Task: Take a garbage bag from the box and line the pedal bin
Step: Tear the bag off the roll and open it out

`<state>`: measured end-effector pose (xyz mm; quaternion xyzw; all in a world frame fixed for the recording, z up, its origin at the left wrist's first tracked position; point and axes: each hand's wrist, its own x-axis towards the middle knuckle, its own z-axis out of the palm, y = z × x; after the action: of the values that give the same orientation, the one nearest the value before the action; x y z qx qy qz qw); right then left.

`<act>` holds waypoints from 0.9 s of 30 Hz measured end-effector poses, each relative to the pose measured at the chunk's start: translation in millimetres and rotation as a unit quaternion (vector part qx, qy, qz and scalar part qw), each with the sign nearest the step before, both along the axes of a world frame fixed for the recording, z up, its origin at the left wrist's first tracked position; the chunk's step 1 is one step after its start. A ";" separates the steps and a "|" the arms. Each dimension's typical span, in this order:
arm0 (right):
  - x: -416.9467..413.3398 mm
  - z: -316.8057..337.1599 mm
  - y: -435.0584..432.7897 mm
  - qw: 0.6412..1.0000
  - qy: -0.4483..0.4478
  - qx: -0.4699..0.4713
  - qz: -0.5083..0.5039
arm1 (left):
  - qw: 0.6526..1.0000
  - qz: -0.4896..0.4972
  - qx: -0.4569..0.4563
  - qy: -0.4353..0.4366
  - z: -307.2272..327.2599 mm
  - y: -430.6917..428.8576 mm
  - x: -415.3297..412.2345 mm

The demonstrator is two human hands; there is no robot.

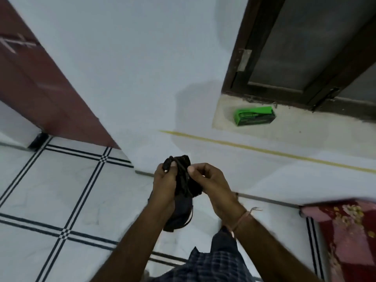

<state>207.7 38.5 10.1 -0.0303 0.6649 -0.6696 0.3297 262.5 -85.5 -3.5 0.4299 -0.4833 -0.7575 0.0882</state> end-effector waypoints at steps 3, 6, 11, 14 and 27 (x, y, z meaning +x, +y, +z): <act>70.7 1.6 -37.2 1.000 -0.011 0.003 0.005 | 0.999 0.003 -0.036 -0.010 0.7 -40.9 58.5; 130.8 15.5 -69.5 1.000 -0.008 0.004 0.017 | 0.999 0.016 -0.048 0.000 16.5 -69.3 116.6; 180.6 33.2 -89.0 1.000 -0.021 -0.009 -0.009 | 1.000 -0.006 -0.005 0.025 32.3 -93.8 177.3; 193.6 38.0 -89.8 0.995 -0.076 -0.033 -0.052 | 0.997 -0.017 0.052 0.048 44.3 -103.2 204.0; 235.7 45.9 -59.1 0.998 -0.007 -0.048 -0.047 | 0.990 -0.113 0.034 0.072 56.4 -92.3 269.3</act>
<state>443.3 -20.7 56.0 -0.0101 0.6304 -0.7155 0.3009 531.8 -177.8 53.0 0.3197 -0.4948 -0.8078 0.0217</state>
